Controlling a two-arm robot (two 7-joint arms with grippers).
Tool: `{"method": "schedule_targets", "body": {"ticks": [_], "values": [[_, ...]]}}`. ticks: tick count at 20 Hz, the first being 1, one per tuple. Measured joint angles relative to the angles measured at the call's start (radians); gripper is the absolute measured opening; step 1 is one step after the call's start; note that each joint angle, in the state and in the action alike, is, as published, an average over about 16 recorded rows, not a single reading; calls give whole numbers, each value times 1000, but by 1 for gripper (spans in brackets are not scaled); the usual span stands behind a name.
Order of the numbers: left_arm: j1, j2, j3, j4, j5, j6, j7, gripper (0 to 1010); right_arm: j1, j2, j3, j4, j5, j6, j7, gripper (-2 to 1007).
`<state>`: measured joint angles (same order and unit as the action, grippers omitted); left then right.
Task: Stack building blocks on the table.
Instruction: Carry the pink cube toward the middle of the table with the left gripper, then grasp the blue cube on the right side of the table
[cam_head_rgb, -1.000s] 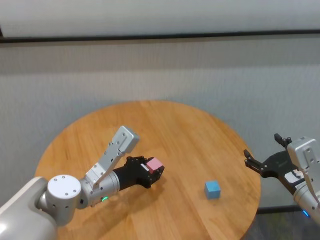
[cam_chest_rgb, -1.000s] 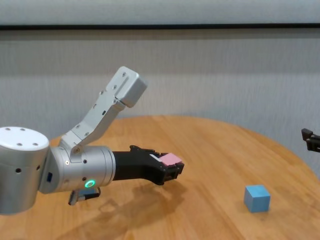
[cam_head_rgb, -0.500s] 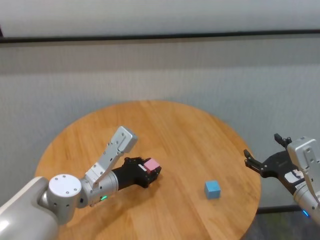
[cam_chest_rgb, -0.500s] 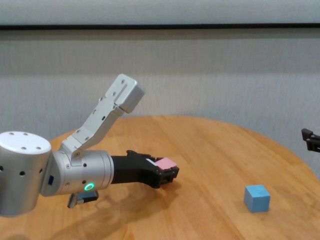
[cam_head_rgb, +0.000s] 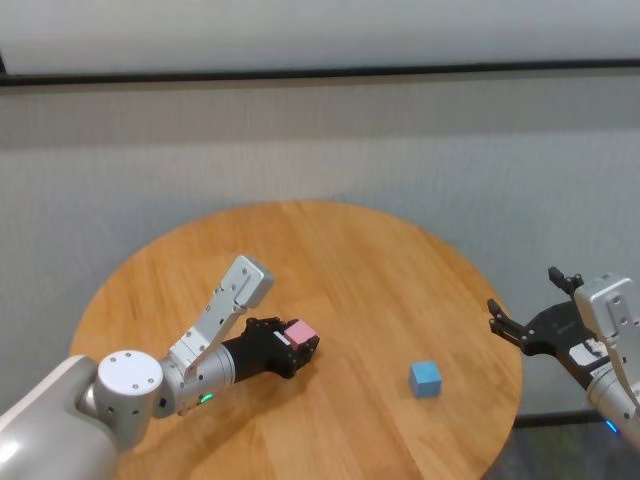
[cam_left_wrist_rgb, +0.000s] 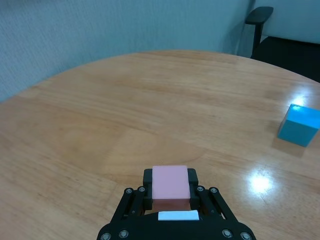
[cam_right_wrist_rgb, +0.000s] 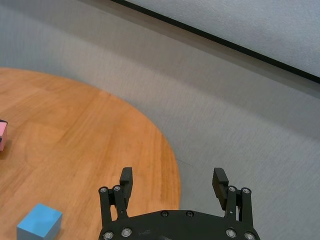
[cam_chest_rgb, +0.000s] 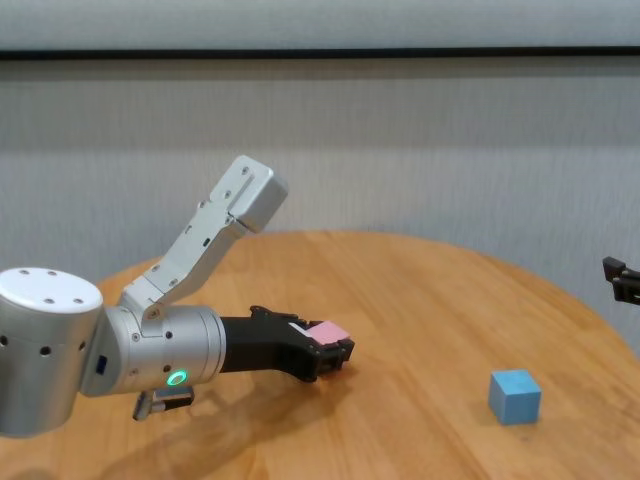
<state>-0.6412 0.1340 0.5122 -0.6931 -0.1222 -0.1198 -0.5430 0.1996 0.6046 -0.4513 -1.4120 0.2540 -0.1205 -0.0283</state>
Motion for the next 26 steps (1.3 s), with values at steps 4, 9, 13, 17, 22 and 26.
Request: {"method": "schedule_targets", "body": {"ticks": [4, 9, 13, 17, 22, 26], "values": [[0, -2, -3, 3, 6, 1, 0, 464, 0, 0, 0, 0, 0, 0, 0, 1004], [12, 7, -8, -25, 13, 6, 6, 579, 0, 0, 0, 0, 0, 0, 0, 1005], [49, 33, -12, -101, 22, 10, 15, 708, 0, 0, 0, 0, 0, 0, 0, 1005], [105, 74, -18, -216, 23, 23, 21, 836, 0, 0, 0, 0, 0, 0, 0, 1005], [193, 143, -34, -390, 13, 44, 29, 943, 0, 0, 0, 0, 0, 0, 0, 1005], [258, 201, -57, -507, -6, 59, 34, 988, 0, 0, 0, 0, 0, 0, 0, 1005]]}}
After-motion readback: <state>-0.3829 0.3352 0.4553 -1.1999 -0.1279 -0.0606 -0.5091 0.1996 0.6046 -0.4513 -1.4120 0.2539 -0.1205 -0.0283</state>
